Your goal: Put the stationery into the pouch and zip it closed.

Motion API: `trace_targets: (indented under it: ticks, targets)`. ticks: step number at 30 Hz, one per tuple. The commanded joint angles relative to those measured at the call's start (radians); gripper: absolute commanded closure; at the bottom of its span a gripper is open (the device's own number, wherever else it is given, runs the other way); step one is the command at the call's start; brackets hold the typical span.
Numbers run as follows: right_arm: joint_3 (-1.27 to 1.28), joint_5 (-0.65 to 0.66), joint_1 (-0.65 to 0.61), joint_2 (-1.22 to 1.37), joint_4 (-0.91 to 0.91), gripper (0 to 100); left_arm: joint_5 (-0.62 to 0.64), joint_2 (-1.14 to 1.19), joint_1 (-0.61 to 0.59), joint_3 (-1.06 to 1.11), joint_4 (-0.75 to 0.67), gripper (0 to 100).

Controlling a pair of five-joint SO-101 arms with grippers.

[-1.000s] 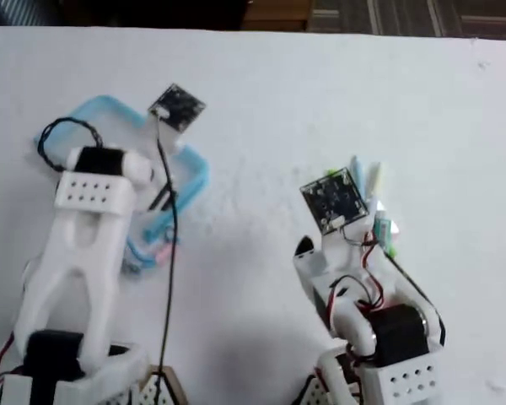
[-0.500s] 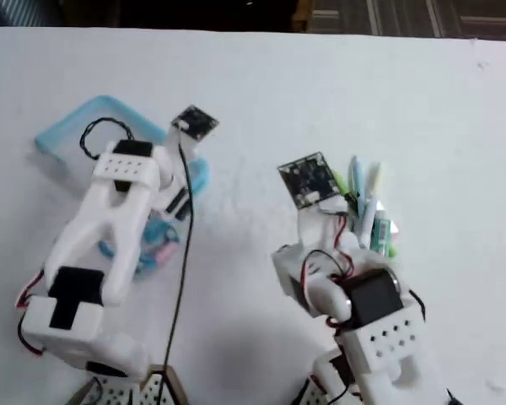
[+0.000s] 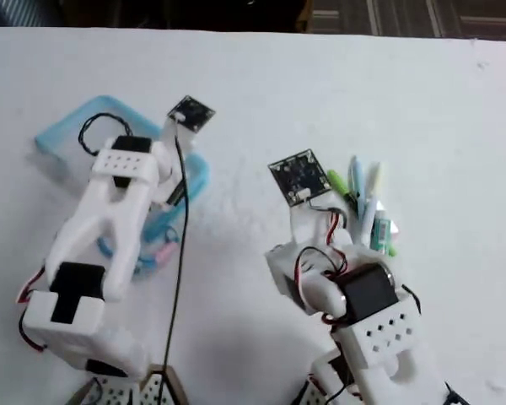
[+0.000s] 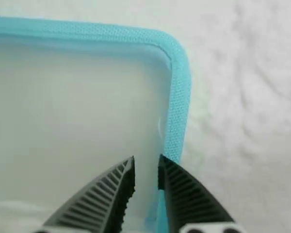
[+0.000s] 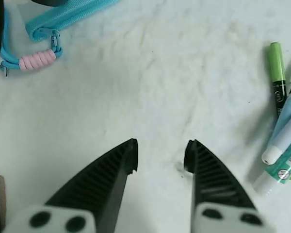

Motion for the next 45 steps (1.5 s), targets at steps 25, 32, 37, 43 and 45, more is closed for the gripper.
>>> trace_targets:
  ticks: [25, 32, 37, 43, 45]
  targets:
    - [0.015, -0.212, -0.24, 0.035, -0.16, 83.0, 0.127, -0.797, -0.555, 0.284, 0.269, 82]
    - [-0.038, -0.43, -0.484, 0.409, -0.414, 83.0, 0.084, -0.835, -0.788, 0.279, 0.258, 82]
    - [-0.318, -0.606, -0.492, 0.773, -0.475, 83.0, 0.081, -0.835, -0.901, 0.288, 0.235, 82]
    - [-0.629, -0.787, -0.487, 1.182, -0.378, 83.0, 0.08, -0.834, -0.914, 0.295, 0.227, 82]
    - [-0.726, -0.816, -0.484, 1.3, -0.323, 83.0, 0.081, -0.835, -0.911, 0.321, 0.193, 82]
